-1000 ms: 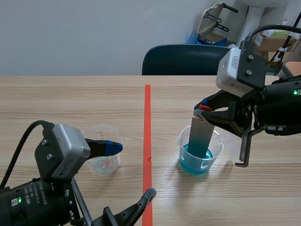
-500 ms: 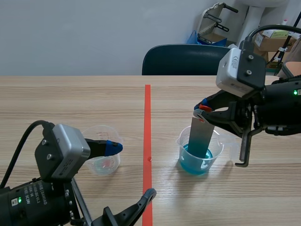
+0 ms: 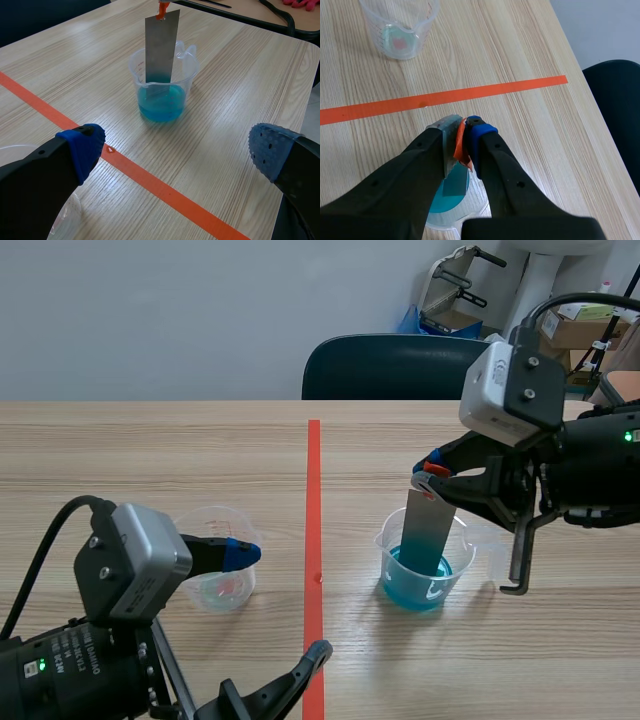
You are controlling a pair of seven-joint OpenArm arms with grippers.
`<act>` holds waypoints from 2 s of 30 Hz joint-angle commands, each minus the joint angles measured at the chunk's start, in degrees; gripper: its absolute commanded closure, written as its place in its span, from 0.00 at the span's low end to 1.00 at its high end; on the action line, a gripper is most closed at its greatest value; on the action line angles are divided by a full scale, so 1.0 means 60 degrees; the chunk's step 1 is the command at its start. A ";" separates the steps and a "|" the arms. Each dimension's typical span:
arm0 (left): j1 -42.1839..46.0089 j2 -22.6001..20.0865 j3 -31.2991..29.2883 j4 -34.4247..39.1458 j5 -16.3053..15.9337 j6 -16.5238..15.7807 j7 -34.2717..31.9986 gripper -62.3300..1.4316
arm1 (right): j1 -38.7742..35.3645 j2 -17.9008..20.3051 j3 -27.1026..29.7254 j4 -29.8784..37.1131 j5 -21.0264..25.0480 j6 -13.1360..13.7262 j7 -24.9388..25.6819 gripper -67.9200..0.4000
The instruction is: Do the redox reaction experiment
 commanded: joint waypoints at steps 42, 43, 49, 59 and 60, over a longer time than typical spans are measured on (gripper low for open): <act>-0.0029 0.0076 -0.0062 0.0127 0.0000 0.0015 -0.0412 0.01 | 0.0087 0.0532 0.0780 0.2379 0.1712 0.0499 -0.2120 0.98; -0.0029 0.0076 -0.0062 0.0127 0.0000 0.0015 -0.0412 0.01 | 0.0087 0.0532 0.0856 0.2495 0.1803 0.0503 -0.2302 0.98; -0.0029 0.0076 -0.0062 0.0127 0.0000 0.0015 -0.0408 0.01 | 0.0087 0.0532 0.1362 0.3180 0.2215 0.0535 -0.3330 0.99; -0.0029 0.0076 -0.0062 0.0127 0.0000 0.0015 -0.0408 0.01 | 0.0087 0.0532 0.2426 0.4459 0.3297 0.0539 -0.5169 0.99; -0.0029 0.0076 -0.0062 0.0127 0.0000 0.0015 -0.0408 0.01 | 0.0087 0.0532 0.2524 0.4590 0.3399 0.0539 -0.5359 0.99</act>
